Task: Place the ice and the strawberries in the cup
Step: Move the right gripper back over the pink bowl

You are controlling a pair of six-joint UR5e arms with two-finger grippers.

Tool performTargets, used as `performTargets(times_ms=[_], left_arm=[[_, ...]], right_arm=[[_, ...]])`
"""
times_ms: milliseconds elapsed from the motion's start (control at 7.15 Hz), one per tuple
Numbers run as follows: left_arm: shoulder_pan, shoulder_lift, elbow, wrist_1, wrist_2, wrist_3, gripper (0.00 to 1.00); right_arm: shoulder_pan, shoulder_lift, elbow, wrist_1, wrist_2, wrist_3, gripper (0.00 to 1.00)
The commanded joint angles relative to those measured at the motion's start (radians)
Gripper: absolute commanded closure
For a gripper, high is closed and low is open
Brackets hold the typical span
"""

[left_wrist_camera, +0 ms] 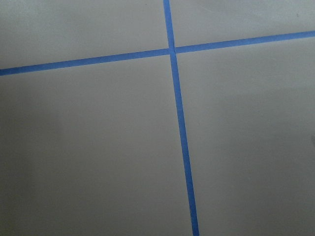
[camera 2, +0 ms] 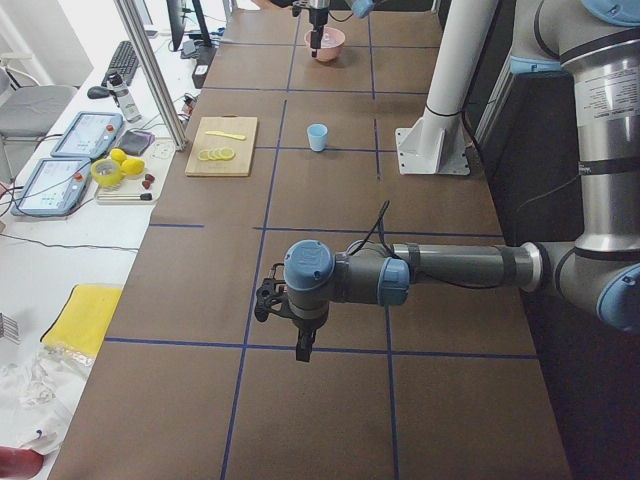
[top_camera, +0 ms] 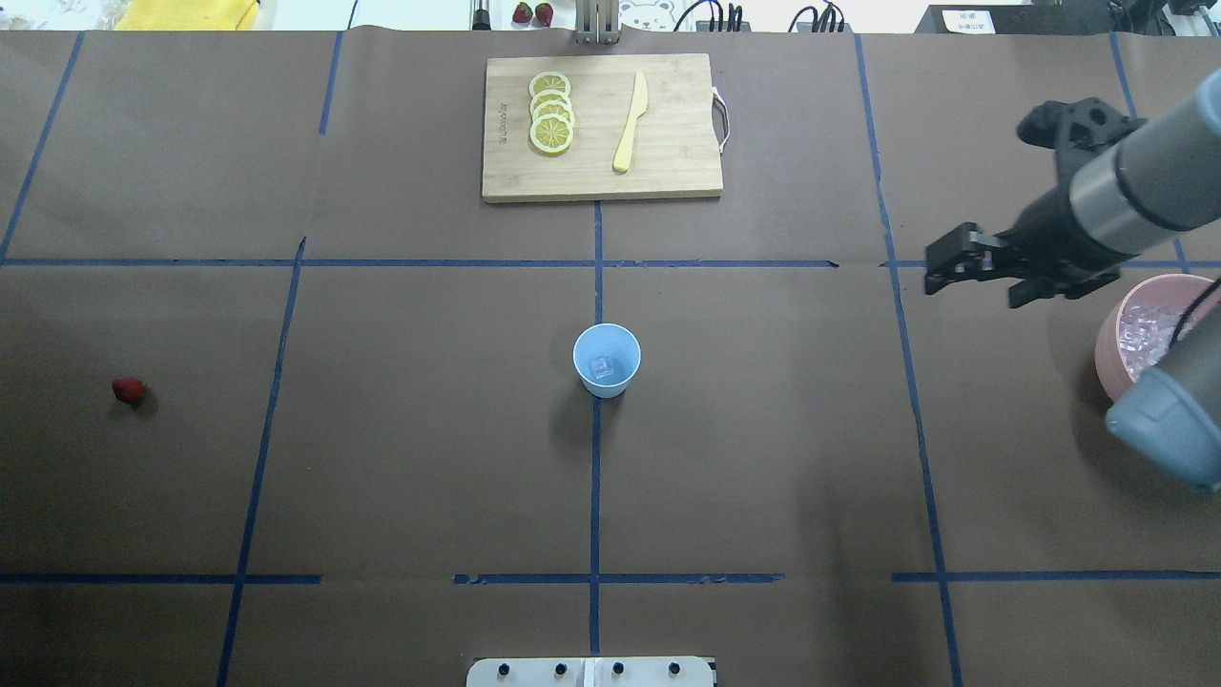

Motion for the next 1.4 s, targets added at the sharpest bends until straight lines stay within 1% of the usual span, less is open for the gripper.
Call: performTargets(times_ms=[0, 140, 280, 420, 559, 699, 839, 1259], left_arm=[[0.003, 0.000, -0.001, -0.001, 0.000, -0.002, 0.00], [0.003, 0.000, -0.001, -0.001, 0.000, -0.002, 0.00], [0.004, 0.000, 0.001, 0.000, 0.000, -0.002, 0.00], [0.003, 0.000, -0.001, 0.000, 0.000, -0.002, 0.00], [0.004, 0.000, -0.001, -0.001, 0.000, -0.004, 0.00], [0.003, 0.000, -0.001, -0.001, 0.000, -0.002, 0.00], [0.004, 0.000, -0.002, -0.003, 0.000, -0.004, 0.00], [0.004, 0.000, -0.002, -0.001, 0.000, -0.002, 0.00]], right_arm=[[0.160, -0.166, -0.004, 0.005, 0.017, -0.417, 0.07], [0.215, -0.232, -0.026, 0.005, 0.011, -0.592, 0.07], [0.260, -0.252, -0.070, 0.010, 0.011, -0.717, 0.05], [0.265, -0.262, -0.107, 0.040, 0.013, -0.750, 0.05], [0.265, -0.271, -0.165, 0.124, 0.013, -0.756, 0.05], [0.265, -0.277, -0.225, 0.201, 0.013, -0.755, 0.02], [0.265, -0.277, -0.248, 0.232, 0.014, -0.753, 0.02], [0.265, -0.308, -0.266, 0.234, 0.022, -0.761, 0.04]])
